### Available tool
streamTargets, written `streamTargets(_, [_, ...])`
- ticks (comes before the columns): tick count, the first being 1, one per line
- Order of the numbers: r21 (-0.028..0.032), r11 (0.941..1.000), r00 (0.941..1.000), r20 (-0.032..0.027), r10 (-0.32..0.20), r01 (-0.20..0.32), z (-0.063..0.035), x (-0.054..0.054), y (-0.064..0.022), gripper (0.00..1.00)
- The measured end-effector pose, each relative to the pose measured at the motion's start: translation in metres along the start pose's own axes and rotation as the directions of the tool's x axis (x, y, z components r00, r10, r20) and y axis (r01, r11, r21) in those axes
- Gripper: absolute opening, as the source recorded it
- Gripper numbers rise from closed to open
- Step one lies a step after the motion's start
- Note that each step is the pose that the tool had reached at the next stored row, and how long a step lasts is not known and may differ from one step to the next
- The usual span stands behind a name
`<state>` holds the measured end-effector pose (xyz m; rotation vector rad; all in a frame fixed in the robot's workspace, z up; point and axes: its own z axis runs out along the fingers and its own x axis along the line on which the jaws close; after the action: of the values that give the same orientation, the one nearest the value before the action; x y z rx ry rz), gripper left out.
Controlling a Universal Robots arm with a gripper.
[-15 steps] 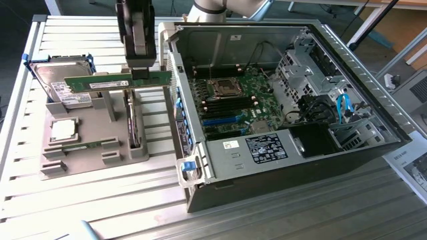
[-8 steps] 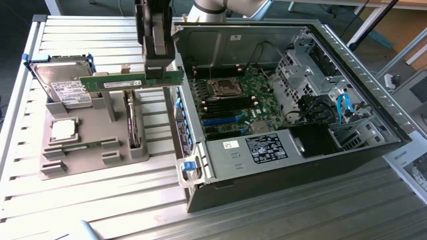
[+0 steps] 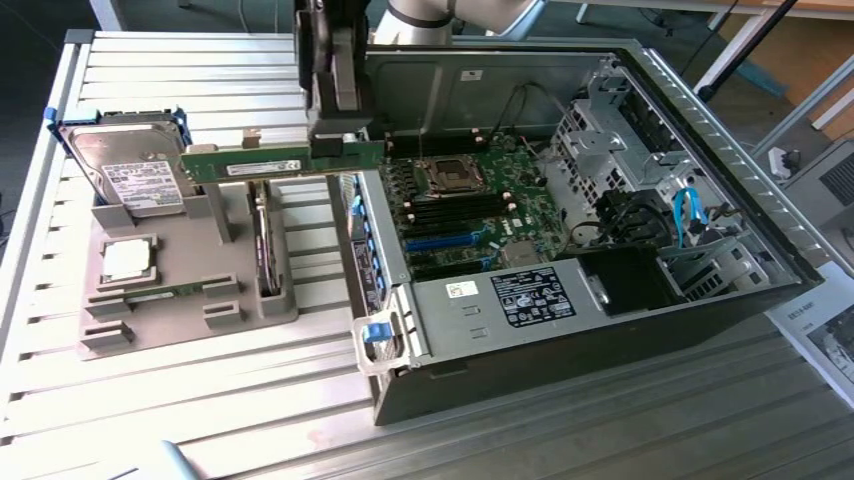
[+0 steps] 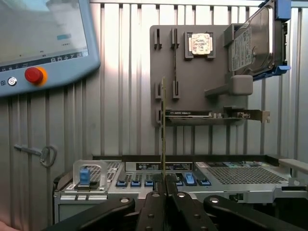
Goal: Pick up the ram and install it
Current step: 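Pick up the ram and move it above insertion slot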
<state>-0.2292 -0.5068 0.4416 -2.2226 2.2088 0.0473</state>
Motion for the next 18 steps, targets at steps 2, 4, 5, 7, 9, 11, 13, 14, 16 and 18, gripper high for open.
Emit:
streamTargets(2, [0.0000, 1.0000, 1.0000, 0.0004, 0.000, 0.000, -0.0001, 0.000, -0.0026, 0.12])
streamTargets(4, [0.0000, 1.0000, 1.0000, 0.0008, 0.000, 0.000, -0.0001, 0.000, -0.0064, 0.12])
streamTargets(5, [0.0000, 1.0000, 1.0000, 0.0009, 0.000, 0.000, -0.0002, 0.001, -0.0078, 0.12])
streamTargets(7, [0.0000, 1.0000, 1.0000, 0.0015, 0.000, 0.000, -0.0003, 0.001, -0.0136, 0.12])
streamTargets(9, [0.0000, 1.0000, 1.0000, 0.0021, 0.000, 0.000, -0.0004, 0.001, -0.0212, 0.12])
streamTargets(11, [0.0000, 1.0000, 1.0000, 0.0028, 0.000, 0.000, -0.0005, 0.002, -0.0279, 0.12])
streamTargets(13, [0.0000, 1.0000, 1.0000, 0.0035, 0.000, 0.000, -0.0006, 0.002, -0.0325, 0.12])
streamTargets(14, [-0.0001, 1.0000, 1.0000, 0.0038, 0.000, 0.000, -0.0007, 0.002, -0.0350, 0.12])
streamTargets(16, [0.0000, 1.0000, 1.0000, 0.0051, 0.000, 0.000, -0.0008, 0.002, -0.0424, 0.12])
streamTargets(18, [0.0000, 1.0000, 1.0000, 0.0061, 0.000, 0.000, -0.0008, 0.003, -0.0479, 0.12])
